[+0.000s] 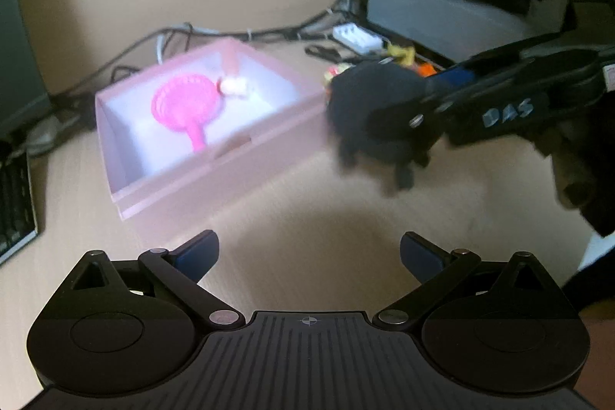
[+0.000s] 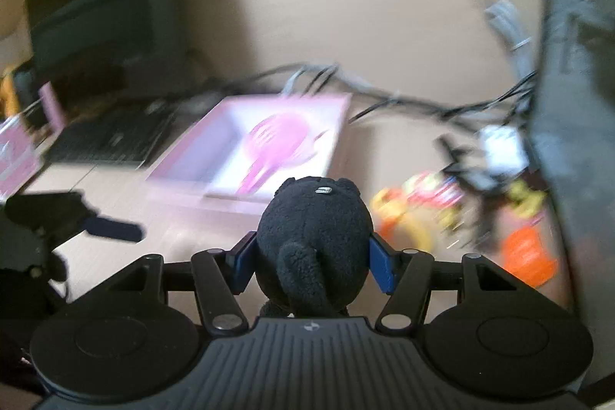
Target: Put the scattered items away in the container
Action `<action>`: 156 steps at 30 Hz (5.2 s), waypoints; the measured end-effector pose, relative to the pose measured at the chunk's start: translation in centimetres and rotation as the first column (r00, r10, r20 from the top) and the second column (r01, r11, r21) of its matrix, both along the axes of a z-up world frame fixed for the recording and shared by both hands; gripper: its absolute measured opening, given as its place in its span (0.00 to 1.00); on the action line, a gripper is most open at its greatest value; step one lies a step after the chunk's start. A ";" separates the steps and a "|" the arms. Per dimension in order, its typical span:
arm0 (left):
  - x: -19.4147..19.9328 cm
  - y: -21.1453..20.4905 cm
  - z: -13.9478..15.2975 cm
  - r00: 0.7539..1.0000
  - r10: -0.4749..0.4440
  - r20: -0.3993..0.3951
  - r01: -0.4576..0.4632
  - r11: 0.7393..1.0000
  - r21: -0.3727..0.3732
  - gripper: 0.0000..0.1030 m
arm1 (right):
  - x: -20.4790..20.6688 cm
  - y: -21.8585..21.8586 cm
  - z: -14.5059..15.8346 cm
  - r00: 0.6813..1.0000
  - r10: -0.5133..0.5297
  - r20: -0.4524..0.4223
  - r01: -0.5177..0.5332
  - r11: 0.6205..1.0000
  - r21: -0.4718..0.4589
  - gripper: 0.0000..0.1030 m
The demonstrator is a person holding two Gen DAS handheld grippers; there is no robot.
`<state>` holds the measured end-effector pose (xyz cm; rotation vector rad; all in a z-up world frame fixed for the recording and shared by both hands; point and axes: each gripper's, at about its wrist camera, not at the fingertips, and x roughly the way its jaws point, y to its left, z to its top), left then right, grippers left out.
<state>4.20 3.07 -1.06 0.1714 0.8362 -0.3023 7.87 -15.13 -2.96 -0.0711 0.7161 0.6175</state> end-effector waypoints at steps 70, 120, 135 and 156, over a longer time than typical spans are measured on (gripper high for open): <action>-1.9 2.2 -1.7 0.929 0.354 -0.109 -0.358 0.933 -0.020 0.75 | -5.0 -1.5 -6.8 0.997 -0.005 0.072 0.018 0.982 -0.189 0.24; -4.0 1.0 5.1 0.984 0.158 0.081 -0.154 0.987 -0.054 0.76 | -7.3 -0.1 2.3 0.978 0.028 0.208 -0.015 0.998 -0.062 0.21; 1.5 3.2 10.7 0.960 0.177 0.215 -0.159 0.982 -0.099 0.76 | -4.1 0.6 7.0 0.958 -0.022 0.287 0.001 0.997 0.073 0.21; 17.4 9.9 8.5 0.974 0.209 0.091 -0.186 0.959 -0.211 0.83 | 13.7 7.3 4.8 0.999 0.005 0.054 -0.022 0.953 0.302 0.21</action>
